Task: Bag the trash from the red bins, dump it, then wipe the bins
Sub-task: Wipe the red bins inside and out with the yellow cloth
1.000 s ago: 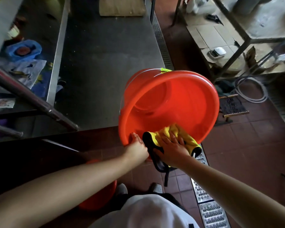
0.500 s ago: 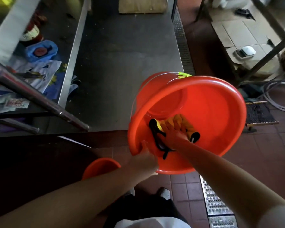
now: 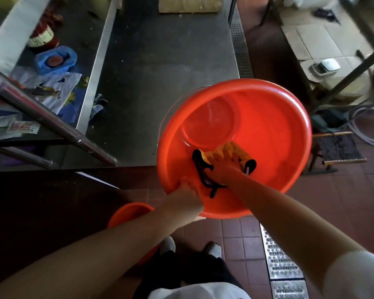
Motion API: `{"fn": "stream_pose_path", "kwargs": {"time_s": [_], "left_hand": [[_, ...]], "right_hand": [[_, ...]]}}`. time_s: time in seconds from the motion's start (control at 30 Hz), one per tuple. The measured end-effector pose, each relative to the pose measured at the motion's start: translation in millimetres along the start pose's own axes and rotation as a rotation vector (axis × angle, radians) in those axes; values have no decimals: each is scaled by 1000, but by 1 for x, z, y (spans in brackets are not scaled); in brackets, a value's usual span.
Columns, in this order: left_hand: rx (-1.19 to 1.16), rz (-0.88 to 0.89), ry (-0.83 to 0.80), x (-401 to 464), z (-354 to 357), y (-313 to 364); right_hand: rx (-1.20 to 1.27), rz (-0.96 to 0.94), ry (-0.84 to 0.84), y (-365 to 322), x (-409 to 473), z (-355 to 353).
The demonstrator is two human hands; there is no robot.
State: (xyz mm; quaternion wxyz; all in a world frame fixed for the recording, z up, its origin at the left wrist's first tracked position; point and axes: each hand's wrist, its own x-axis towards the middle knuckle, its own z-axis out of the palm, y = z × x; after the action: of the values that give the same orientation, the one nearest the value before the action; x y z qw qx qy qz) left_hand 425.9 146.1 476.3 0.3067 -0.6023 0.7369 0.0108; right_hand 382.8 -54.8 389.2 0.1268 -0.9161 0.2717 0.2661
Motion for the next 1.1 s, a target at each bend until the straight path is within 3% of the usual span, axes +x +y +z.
{"fn": "stream_pose_path", "kwargs": {"time_s": [0.1,0.2,0.5,0.73,0.9,1.0,1.1], "left_hand": [[-100,-2,-22,-2,-2,-3],[-196,-73,-61,-4,-8,-5],[-19,-20,-74,-18,-28,-19],[95,-147,-103,-40,-26,-52],[342,-222,-172,-62,-33,-84],[443,-210,-211,-67,-41,-93],[350,-229,-219,-63,-40,-83]], "right_hand": [[25,-26,-49,-6,-31,-1],[77,-94,13,-8,-76,3],[-143,-206,49,-2,-161,14],[-327,-195,83,3,-160,-12],[-606,-209,279,8,-168,-34],[-663,-195,176,2,-165,-39],[-674,-144,191,-5,-170,-42]]}}
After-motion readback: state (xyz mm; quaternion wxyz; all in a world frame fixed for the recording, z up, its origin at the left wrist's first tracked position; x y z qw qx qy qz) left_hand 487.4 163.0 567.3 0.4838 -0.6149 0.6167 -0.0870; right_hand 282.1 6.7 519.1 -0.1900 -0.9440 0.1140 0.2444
